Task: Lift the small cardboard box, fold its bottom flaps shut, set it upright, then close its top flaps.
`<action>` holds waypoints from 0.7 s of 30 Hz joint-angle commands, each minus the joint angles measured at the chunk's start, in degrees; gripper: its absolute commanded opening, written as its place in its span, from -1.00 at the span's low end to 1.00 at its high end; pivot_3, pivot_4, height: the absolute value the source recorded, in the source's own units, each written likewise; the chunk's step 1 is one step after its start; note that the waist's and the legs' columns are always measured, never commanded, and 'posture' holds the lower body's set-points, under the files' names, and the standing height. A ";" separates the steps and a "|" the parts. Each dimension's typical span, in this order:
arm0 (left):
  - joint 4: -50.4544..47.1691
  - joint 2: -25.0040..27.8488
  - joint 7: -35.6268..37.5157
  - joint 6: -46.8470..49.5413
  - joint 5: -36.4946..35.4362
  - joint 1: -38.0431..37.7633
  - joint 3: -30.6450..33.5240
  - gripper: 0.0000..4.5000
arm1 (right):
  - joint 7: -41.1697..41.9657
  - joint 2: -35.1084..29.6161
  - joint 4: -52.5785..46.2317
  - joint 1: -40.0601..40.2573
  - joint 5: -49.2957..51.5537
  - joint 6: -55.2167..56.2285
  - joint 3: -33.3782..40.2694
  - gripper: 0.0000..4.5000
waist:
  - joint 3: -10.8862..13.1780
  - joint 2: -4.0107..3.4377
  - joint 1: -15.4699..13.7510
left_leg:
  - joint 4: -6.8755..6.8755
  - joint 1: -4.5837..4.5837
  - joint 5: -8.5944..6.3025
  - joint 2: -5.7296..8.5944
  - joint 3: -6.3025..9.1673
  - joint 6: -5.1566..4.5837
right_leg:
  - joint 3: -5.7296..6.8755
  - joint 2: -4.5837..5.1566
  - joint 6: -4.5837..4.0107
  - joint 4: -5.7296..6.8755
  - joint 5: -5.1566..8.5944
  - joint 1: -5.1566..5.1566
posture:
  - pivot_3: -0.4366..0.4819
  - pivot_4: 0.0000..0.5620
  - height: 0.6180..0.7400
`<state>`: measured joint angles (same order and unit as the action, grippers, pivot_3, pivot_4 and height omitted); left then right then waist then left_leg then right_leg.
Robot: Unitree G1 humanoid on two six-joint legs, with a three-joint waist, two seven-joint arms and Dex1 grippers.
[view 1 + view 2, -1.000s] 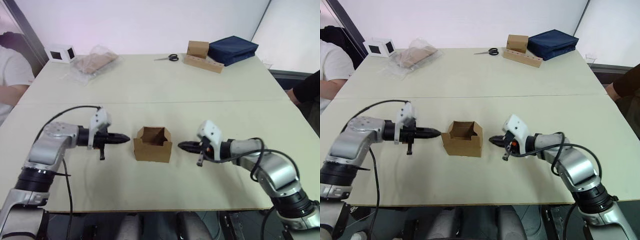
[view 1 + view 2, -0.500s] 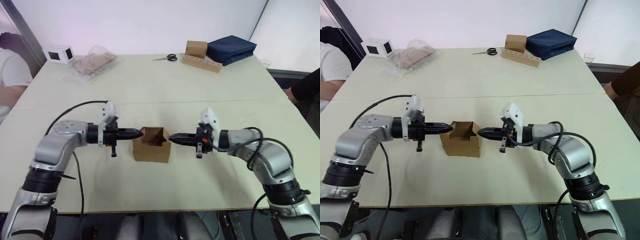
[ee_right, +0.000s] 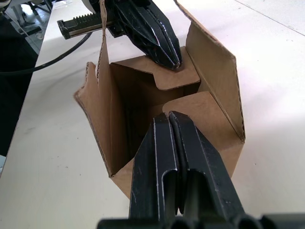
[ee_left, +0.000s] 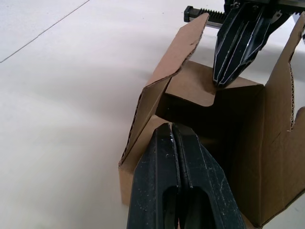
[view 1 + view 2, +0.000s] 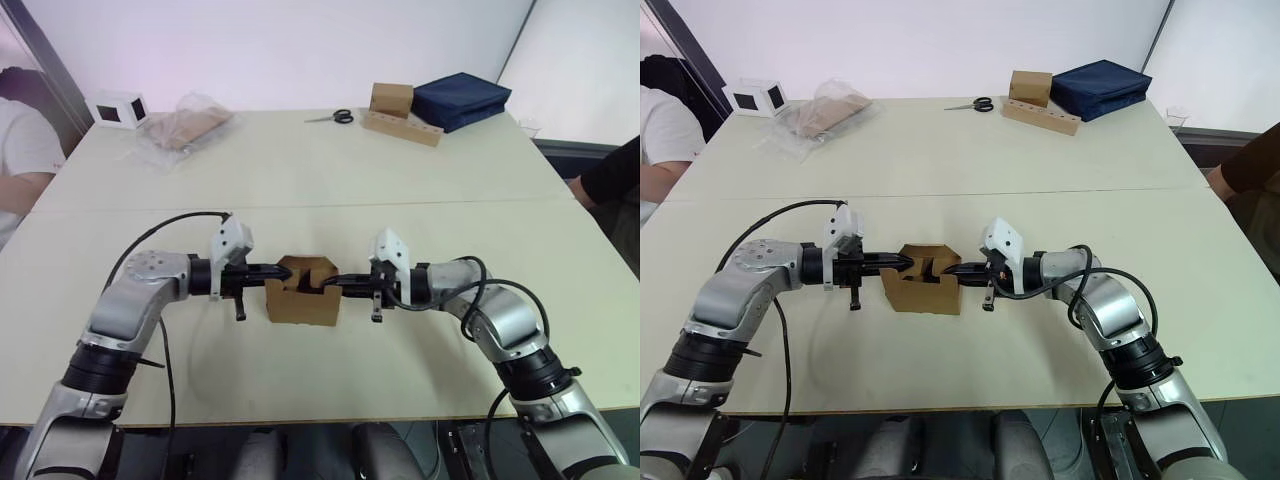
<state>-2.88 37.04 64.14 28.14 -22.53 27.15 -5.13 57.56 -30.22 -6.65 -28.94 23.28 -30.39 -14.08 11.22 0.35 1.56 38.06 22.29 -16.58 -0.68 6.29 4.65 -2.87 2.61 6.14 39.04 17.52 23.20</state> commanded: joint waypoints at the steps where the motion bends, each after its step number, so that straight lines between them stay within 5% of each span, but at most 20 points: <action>1: -1.09 0.68 -0.23 0.65 0.11 -1.07 -0.06 -1.00 | -0.04 -0.33 0.46 0.35 -0.39 -1.21 0.50 -1.00 | 0.00 0.00 0.15 | 0.00 0.00 0.00 0.00 0.00 0.00 | 0.00 0.00 0.00 0.00 0.00 0.00 | -0.05 -0.47 1.00; 12: -4.29 0.78 -0.10 5.32 -5.96 0.87 3.92 -1.00 | -5.61 -2.09 -17.21 -1.71 15.94 -14.60 14.57 -1.00 | 0.02 -0.02 0.66 | -0.02 0.07 0.00 0.00 0.03 0.00 | 0.00 0.00 0.00 -0.01 0.00 0.05 | -0.05 -0.47 1.00; 21: -6.00 6.61 1.11 13.94 -14.76 4.78 10.74 -1.00 | -8.18 -4.10 -25.18 -0.72 23.17 -21.18 14.23 -1.00 | 0.04 0.01 0.95 | -0.05 0.08 0.00 -0.01 0.05 0.00 | 0.02 0.00 0.00 -0.02 0.00 0.06 | -0.05 -0.47 1.00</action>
<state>-7.90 42.81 64.67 41.24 -35.61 30.87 3.87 49.92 -34.29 -29.52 -29.43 44.69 -51.30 0.15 11.26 0.37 2.52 38.01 22.37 -16.58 -0.68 6.34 4.64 -2.85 2.61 6.14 39.02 17.53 23.26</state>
